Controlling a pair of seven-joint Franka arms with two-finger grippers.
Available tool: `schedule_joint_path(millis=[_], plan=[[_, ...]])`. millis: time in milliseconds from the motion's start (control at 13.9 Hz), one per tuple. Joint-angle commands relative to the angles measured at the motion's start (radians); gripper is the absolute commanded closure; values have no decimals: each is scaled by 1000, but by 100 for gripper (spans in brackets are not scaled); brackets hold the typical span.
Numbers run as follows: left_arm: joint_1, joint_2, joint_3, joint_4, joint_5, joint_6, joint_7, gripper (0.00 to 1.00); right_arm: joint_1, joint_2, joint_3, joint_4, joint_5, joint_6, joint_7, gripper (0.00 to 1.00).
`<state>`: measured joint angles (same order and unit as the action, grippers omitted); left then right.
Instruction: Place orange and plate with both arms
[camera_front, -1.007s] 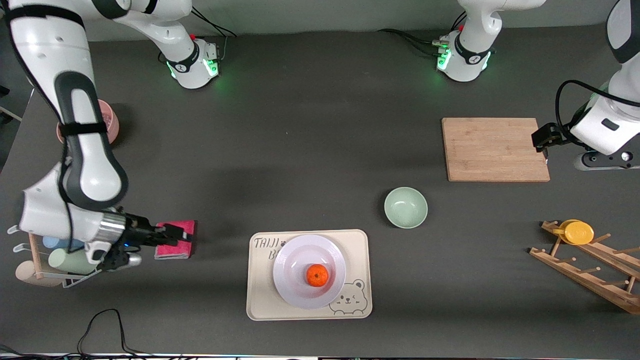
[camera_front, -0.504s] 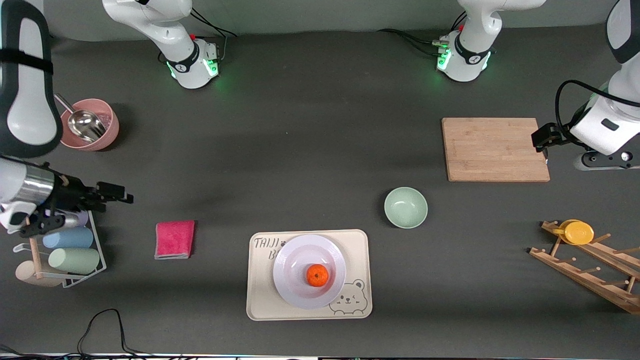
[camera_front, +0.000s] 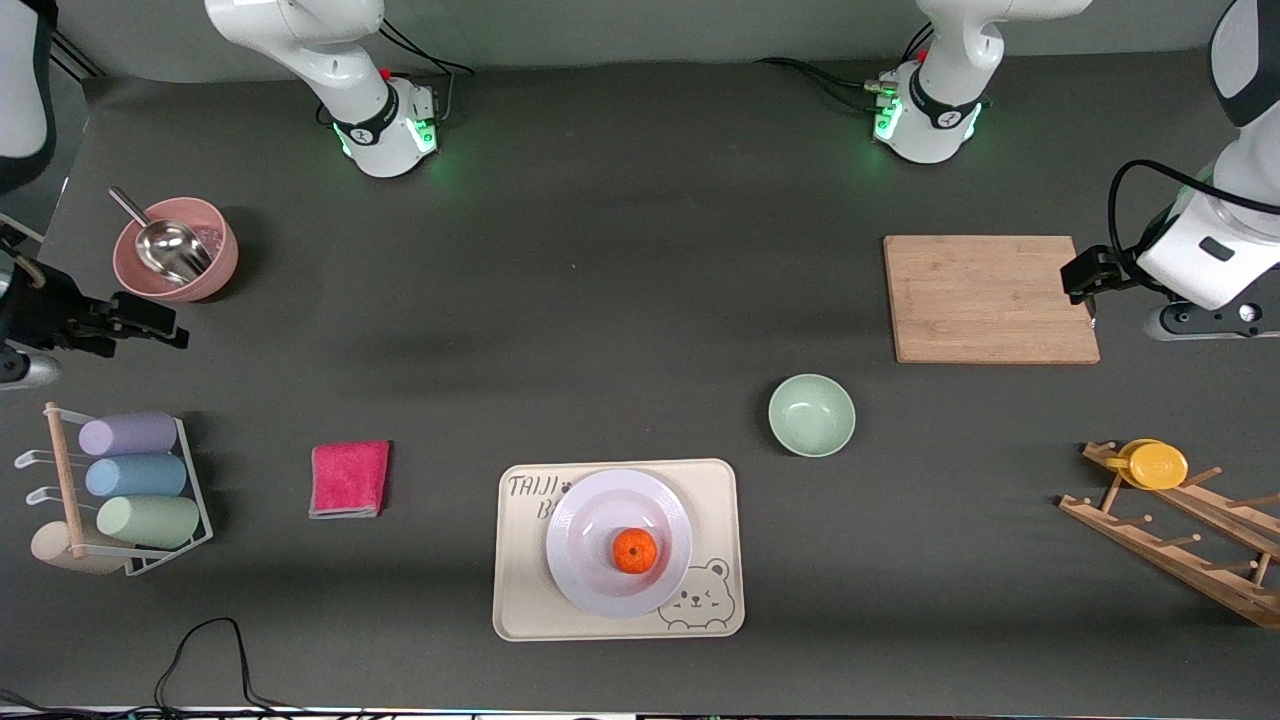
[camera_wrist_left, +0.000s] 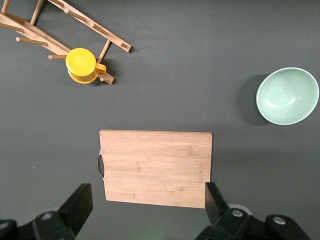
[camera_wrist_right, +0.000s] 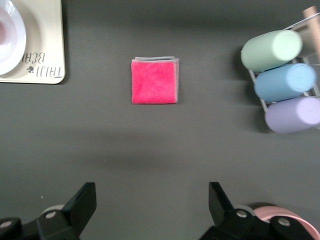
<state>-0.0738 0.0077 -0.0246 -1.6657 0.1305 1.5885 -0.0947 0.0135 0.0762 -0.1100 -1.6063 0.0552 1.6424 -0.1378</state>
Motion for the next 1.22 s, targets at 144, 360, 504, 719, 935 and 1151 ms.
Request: schedule_joint_path(millis=[144,360,504,719,935,1151], plan=[[-9,-3,3,0,5,8,-13,0,-23,19,79,55,-64,-36,101,0],[-9,-2,3,1,5,10,-13,0,-27,33,70,57,-63,-21,89,0],[-9,-2,3,0,5,10,-13,0,-20,31,66,57,-64,-21,89,0],[-9,-2,3,0,5,11,-13,0,45,31,-5,65,-69,-16,89,0],[-9,-2,3,1,5,11,-13,0,43,31,-7,62,-67,-16,90,0],[-9,-2,3,1,5,11,-13,0,43,31,-7,62,-69,-18,96,0]])
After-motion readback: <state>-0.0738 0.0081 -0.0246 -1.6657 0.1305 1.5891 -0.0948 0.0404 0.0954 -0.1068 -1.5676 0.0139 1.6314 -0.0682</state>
